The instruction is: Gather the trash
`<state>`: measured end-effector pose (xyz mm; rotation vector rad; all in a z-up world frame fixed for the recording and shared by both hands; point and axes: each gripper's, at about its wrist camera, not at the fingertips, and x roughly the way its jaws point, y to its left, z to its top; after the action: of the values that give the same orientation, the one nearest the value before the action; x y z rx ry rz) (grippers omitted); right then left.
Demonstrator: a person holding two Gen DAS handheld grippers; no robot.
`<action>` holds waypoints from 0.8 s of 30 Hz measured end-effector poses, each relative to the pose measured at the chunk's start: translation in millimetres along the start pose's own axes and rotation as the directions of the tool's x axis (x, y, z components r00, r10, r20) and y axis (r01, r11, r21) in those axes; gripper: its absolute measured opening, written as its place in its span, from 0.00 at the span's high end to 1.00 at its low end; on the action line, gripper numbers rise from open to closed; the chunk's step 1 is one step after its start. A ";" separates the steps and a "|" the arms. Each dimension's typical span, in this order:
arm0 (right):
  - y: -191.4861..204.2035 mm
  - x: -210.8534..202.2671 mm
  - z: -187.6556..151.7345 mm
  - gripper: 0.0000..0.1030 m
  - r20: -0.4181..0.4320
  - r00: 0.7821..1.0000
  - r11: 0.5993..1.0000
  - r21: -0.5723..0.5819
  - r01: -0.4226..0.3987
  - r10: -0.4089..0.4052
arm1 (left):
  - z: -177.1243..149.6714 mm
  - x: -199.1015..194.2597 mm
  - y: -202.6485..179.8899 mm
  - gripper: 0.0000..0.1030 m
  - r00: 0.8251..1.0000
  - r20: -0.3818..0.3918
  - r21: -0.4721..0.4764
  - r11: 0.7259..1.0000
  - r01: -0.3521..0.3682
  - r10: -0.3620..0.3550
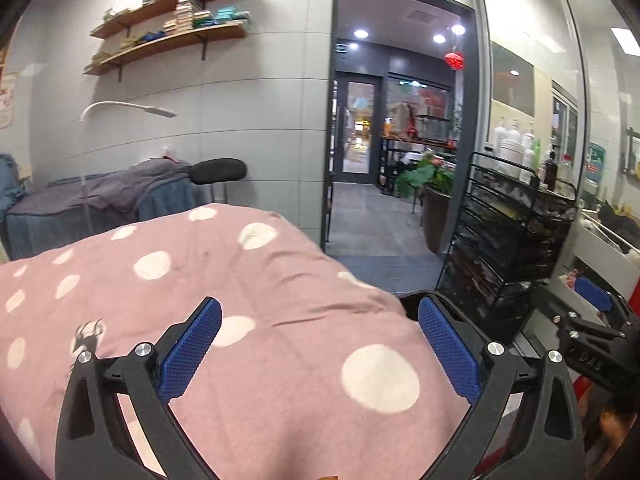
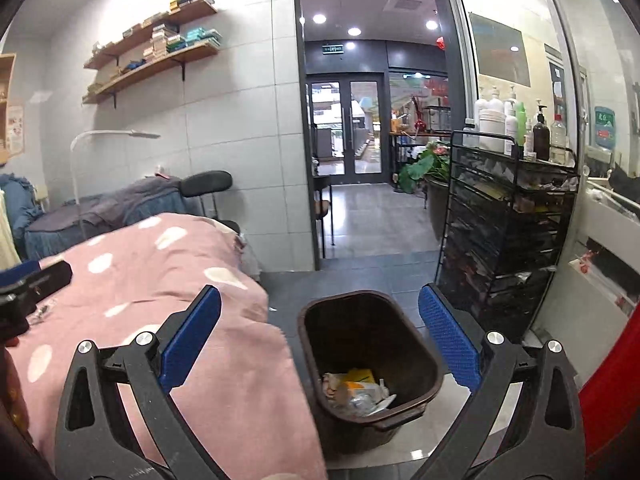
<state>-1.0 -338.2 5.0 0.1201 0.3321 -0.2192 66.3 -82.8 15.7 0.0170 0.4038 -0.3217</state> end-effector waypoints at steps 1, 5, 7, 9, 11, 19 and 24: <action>2.9 -6.8 -2.2 0.05 0.005 1.000 1.000 0.006 -0.017 0.017 | -3.1 -5.5 2.2 0.06 1.000 0.009 -0.004 1.000 -0.012 0.012; 15.7 -22.6 -9.4 0.05 0.004 1.000 0.999 -0.028 -0.021 0.022 | -15.3 -22.2 6.4 0.06 0.998 0.014 0.001 0.998 -0.059 0.059; 20.1 -30.2 -13.1 0.05 0.007 0.999 0.999 -0.038 -0.033 0.033 | -21.0 -28.9 10.2 0.06 0.999 0.009 -0.017 0.999 -0.051 0.051; 24.2 -37.3 -16.4 0.05 0.009 0.999 0.998 -0.039 -0.052 0.052 | -25.6 -35.1 12.9 0.06 0.999 0.011 -0.029 0.999 -0.043 0.044; 27.7 -43.3 -17.9 0.05 0.015 0.998 0.997 -0.047 -0.060 0.061 | -28.7 -40.5 13.6 0.06 0.998 0.023 -0.028 0.998 -0.052 0.053; 31.3 -55.9 -17.5 0.05 0.026 0.998 0.997 -0.063 -0.051 0.053 | -29.2 -52.2 18.1 0.06 0.996 0.057 -0.036 0.997 -0.065 0.067; 31.1 -56.1 -16.2 0.05 0.030 0.998 0.996 -0.073 -0.045 0.047 | -30.3 -55.1 21.0 0.06 0.996 0.062 -0.044 0.997 -0.061 0.064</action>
<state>-50.5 -294.7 11.2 0.0530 0.3054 -0.1635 13.4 -43.6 8.3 -0.0220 0.3468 -0.2509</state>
